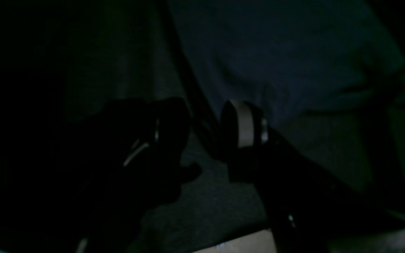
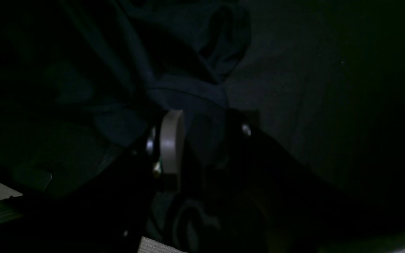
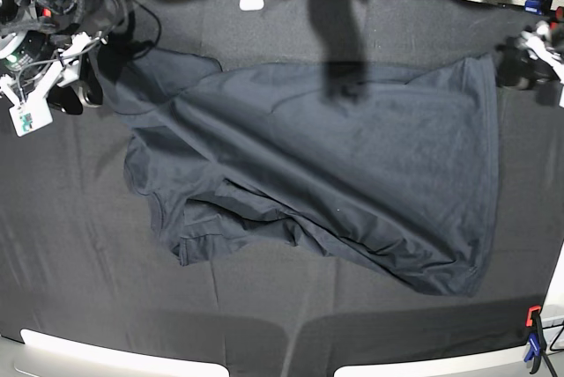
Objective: Layout the t-shirt on the table in an organized manner, then fold the t-shirt properly
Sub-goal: 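Hold the shirt's edge raised with both grippers, keeping it taut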
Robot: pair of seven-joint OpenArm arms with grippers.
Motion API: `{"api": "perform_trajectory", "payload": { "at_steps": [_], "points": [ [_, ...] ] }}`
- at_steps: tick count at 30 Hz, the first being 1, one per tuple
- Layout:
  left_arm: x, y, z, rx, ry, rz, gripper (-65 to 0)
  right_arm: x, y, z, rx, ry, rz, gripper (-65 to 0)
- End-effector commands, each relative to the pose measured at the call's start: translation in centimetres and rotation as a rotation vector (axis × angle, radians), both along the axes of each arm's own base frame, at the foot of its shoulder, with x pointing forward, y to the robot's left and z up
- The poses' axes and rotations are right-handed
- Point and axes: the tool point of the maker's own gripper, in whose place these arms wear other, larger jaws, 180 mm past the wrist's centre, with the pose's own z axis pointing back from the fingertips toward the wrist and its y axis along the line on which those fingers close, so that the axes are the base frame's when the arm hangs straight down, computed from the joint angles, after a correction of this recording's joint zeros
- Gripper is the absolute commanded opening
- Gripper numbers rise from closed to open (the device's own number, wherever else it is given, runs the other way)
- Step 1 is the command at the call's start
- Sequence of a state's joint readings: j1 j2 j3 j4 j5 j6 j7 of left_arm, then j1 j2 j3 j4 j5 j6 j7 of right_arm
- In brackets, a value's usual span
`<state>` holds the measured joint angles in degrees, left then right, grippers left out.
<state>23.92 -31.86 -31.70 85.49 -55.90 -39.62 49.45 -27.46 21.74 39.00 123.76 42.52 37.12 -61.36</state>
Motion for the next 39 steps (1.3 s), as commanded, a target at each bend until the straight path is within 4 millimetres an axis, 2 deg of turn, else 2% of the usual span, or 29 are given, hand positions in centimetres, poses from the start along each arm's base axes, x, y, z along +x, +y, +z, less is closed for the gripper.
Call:
{"api": "perform_trajectory", "payload": {
  "at_steps": [1,4,9,12,16,21,25,32,39],
  "points": [
    [0.5,0.6,0.9,0.028,-0.02,-0.016,-43.0,0.6,0.4,1.3,0.004,-0.056,0.029,-44.7],
    [0.0,0.7,0.1,0.068,0.016,-0.035,-43.0,0.6,0.4,1.3,0.005,-0.057,0.03,-44.7],
    [0.3,0.2,0.3,0.035,-0.008,-0.021,-43.0,0.6,0.5,1.3,0.008,-0.057,0.031,-44.7],
    [-0.3,-0.7,-0.1,-0.01,0.019,-0.024,-42.8,0.6,0.5,1.3,0.007,-0.057,0.031,-44.7],
    [-0.2,-2.1,0.4,-0.104,0.006,-0.019,-42.8,0.6,0.5,1.3,0.007,-0.057,0.031,-44.7],
    [-0.6,-1.6,-0.8,-0.033,0.023,-0.011,-42.8,0.6,0.5,1.3,0.007,-0.057,0.031,-44.7],
    [-0.4,-1.6,-0.7,-0.034,0.012,-0.005,-42.8,0.6,0.5,1.3,0.007,-0.057,0.031,-44.7],
    [-0.4,-3.3,-1.0,-0.11,-0.009,0.024,-42.8,0.6,0.5,1.3,0.008,-0.057,0.03,-44.7],
    [-0.4,-3.7,-1.1,-0.127,-0.005,0.024,-42.8,0.6,0.5,1.3,0.007,-0.057,0.031,-44.7]
  ]
}}
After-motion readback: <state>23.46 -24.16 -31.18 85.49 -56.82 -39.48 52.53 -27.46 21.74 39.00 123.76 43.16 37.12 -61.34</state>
